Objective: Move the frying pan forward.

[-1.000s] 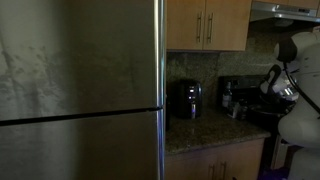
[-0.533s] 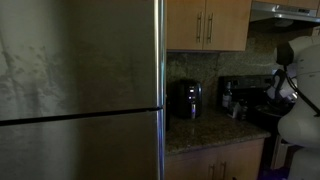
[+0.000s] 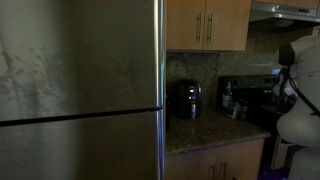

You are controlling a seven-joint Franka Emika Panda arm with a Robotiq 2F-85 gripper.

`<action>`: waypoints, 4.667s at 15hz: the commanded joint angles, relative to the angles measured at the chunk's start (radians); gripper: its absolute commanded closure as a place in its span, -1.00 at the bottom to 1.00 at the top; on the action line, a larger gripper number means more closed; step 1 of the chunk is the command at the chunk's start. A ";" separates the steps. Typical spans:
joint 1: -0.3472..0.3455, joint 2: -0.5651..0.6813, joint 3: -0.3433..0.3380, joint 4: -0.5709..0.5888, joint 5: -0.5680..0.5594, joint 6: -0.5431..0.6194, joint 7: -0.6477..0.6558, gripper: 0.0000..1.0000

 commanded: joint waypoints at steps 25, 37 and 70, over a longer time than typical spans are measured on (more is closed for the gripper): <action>0.082 -0.207 0.076 -0.019 0.206 0.115 -0.045 0.96; 0.120 -0.228 0.022 -0.138 -0.147 0.138 0.169 0.96; -0.097 0.023 0.078 0.073 0.348 0.112 -0.236 -1.00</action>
